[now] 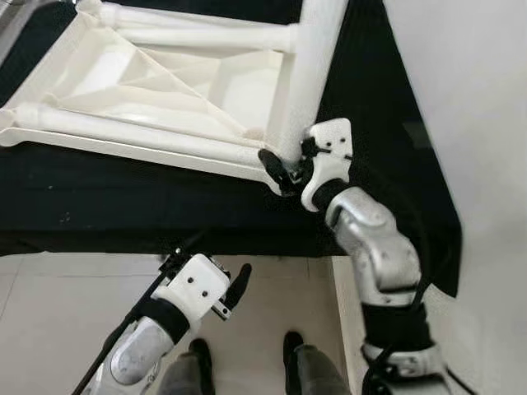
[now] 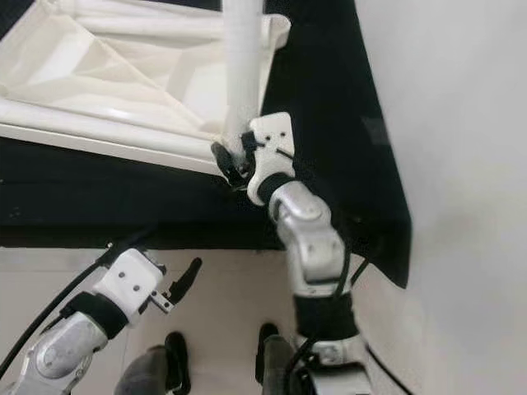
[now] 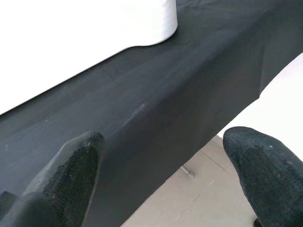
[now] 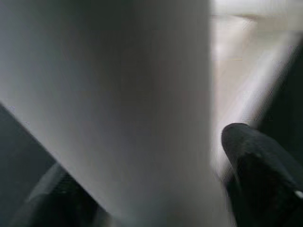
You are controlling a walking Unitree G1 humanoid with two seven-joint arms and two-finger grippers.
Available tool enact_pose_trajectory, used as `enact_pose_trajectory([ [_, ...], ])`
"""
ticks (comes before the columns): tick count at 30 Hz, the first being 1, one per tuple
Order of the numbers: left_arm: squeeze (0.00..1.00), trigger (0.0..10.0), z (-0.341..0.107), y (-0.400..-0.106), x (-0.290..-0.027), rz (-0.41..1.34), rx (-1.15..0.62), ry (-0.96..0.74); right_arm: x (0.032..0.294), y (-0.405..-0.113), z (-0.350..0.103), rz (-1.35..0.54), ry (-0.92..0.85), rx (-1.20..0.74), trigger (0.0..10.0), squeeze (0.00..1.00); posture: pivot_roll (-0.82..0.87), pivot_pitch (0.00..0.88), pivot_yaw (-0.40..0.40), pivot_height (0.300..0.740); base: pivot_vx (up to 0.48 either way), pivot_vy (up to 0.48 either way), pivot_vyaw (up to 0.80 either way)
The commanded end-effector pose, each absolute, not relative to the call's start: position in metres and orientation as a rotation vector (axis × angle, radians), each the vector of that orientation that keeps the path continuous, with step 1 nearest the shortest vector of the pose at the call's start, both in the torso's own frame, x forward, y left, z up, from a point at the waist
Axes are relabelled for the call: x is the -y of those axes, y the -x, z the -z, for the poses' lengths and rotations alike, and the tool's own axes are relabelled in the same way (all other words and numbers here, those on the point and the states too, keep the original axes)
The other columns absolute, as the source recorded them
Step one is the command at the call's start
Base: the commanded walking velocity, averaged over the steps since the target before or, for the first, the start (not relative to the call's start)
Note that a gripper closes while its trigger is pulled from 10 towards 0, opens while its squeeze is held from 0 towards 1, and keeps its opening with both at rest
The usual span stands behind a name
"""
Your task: Building children table
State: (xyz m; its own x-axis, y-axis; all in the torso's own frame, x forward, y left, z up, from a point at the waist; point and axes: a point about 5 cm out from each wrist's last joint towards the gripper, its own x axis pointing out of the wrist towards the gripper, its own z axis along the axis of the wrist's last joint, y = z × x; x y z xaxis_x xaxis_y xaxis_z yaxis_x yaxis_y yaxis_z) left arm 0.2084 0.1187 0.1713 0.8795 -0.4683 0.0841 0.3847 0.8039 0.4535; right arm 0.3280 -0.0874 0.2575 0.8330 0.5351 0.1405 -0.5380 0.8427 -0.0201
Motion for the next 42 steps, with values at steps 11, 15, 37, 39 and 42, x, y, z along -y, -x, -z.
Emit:
enact_pose_trajectory([
  [11,0.00,10.0,-0.165,-0.207,-0.117,0.469,0.176,-0.449,0.098,-0.351,-0.300,-1.167,0.200,0.247,10.0,0.00,0.01,0.370,-0.036,0.740,0.000,0.000,0.00],
  [15,0.00,10.0,-0.165,-0.207,-0.117,0.468,0.175,-0.449,0.097,-0.362,-0.309,-1.187,0.215,0.247,9.2,0.00,0.02,0.372,-0.034,0.740,0.000,0.000,0.00],
  [37,0.00,10.0,-0.164,-0.204,-0.117,0.466,0.174,-0.440,0.106,-0.375,-0.281,-1.007,0.230,0.132,0.0,0.00,0.01,0.366,-0.064,0.740,0.000,0.000,0.00],
  [39,0.00,10.0,-0.163,-0.204,-0.117,0.463,0.175,-0.441,0.114,-0.369,-0.249,-0.450,0.289,0.040,0.0,0.00,0.02,0.363,-0.057,0.740,0.000,0.000,0.00],
  [42,0.00,10.0,-0.163,-0.205,-0.118,0.460,0.176,-0.443,0.112,-0.343,-0.228,-0.277,0.194,-0.023,0.0,0.00,0.00,0.362,-0.046,0.740,0.000,0.000,0.00],
])
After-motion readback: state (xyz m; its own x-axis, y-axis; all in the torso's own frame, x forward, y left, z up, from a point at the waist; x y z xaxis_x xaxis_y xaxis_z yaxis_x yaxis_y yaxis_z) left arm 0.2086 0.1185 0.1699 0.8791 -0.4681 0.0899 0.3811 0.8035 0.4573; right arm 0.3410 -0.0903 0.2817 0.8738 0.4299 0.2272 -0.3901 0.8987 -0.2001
